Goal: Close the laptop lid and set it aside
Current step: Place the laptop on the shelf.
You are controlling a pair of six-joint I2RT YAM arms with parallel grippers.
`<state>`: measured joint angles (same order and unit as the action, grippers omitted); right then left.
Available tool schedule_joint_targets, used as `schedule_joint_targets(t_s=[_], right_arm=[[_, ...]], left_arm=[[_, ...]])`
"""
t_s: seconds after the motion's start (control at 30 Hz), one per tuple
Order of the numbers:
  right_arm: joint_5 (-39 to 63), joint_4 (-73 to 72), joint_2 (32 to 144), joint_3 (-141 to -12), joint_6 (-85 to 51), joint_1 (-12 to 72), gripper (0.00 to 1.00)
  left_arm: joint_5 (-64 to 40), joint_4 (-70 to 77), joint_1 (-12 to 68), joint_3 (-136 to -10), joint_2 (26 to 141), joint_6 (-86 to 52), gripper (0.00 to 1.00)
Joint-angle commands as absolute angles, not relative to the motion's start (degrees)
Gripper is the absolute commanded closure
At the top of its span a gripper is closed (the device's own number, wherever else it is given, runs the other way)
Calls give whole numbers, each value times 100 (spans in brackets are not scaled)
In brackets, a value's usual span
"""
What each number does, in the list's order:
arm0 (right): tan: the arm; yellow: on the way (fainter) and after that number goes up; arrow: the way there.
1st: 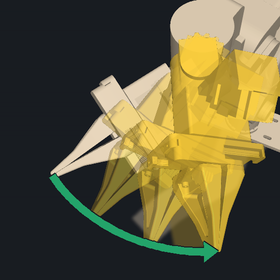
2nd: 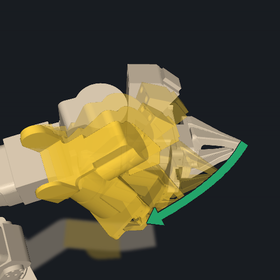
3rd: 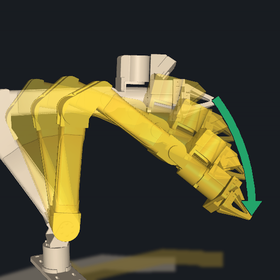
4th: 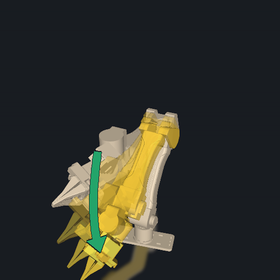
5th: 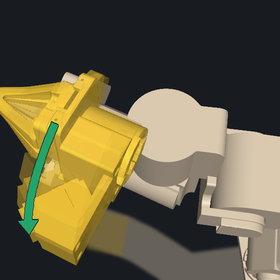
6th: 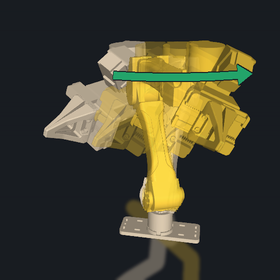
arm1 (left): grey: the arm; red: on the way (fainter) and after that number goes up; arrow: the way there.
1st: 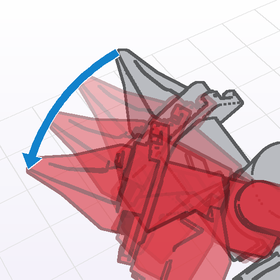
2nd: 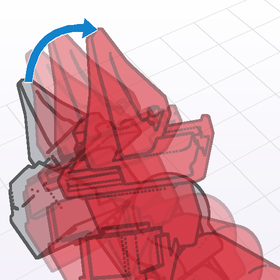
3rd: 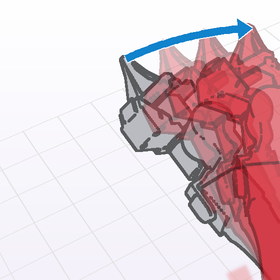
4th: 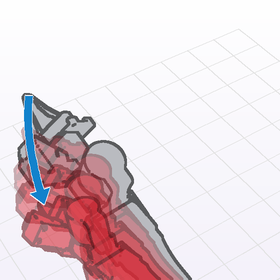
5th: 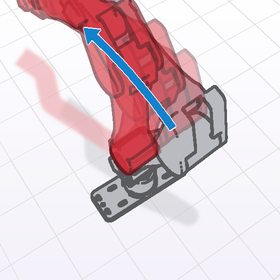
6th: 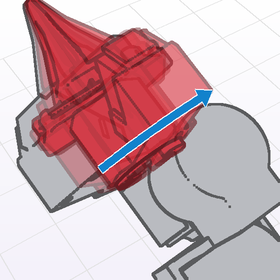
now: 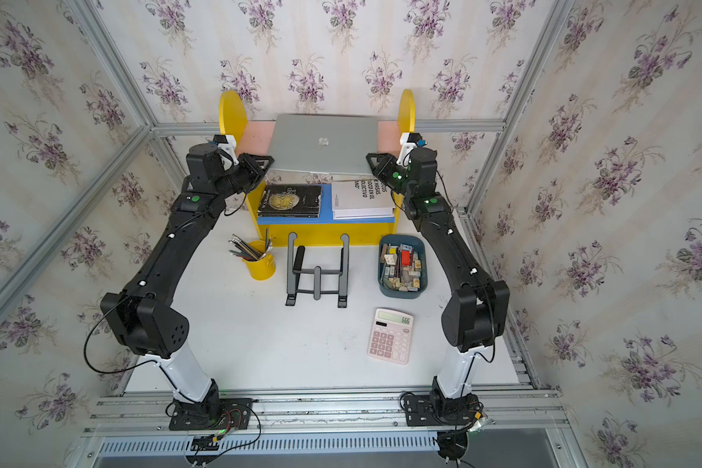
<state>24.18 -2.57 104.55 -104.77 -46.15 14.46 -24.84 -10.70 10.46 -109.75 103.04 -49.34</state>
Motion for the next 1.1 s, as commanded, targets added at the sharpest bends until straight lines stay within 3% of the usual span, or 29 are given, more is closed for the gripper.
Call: schedule_joint_targets(t_s=[0.0,0.63,1.07], right_arm=[[3429,-640,10486,-10584,-4249,1531,73],[3363,-462,10877,-11269,-4311,1519,63],[3134,-218,10956,-11565,-4127,1455,46]], left_arm=[[-3520,-771,1125,-11092,10343,-4798,77],[-3485,-974,1047,-11535,10566,-4851,58],[-3530,-1067,1020,-11780,10704,-4887,46]])
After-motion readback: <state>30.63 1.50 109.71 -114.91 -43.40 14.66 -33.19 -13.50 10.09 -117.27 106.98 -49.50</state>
